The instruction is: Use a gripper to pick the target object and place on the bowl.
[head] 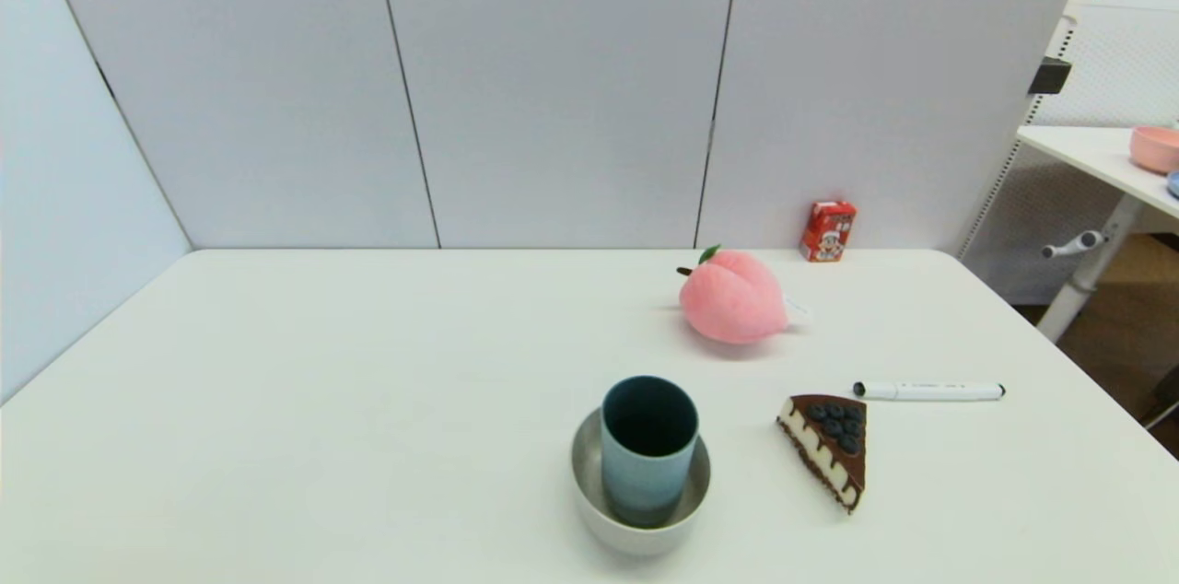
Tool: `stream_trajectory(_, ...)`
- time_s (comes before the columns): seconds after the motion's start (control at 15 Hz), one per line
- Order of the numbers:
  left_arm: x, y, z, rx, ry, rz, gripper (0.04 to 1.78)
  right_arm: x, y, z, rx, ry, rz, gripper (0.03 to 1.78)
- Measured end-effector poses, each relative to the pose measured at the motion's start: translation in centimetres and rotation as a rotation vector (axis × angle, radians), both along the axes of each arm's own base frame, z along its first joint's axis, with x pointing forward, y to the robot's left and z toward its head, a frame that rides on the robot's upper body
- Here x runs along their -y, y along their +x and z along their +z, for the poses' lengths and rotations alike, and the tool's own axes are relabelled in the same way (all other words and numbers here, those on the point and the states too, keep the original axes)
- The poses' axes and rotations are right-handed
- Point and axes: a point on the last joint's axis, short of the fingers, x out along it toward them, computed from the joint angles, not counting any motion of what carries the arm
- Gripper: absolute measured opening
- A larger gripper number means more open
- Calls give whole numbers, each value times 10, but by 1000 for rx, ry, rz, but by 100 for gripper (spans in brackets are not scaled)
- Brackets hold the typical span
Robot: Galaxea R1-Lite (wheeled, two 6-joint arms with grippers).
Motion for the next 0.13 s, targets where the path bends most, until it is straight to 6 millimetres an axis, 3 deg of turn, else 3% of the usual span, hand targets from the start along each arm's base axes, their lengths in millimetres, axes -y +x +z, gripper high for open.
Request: stream_trajectory(0.13,0,0,0,0,0,0,171,0,0,0,-2,6,4,171)
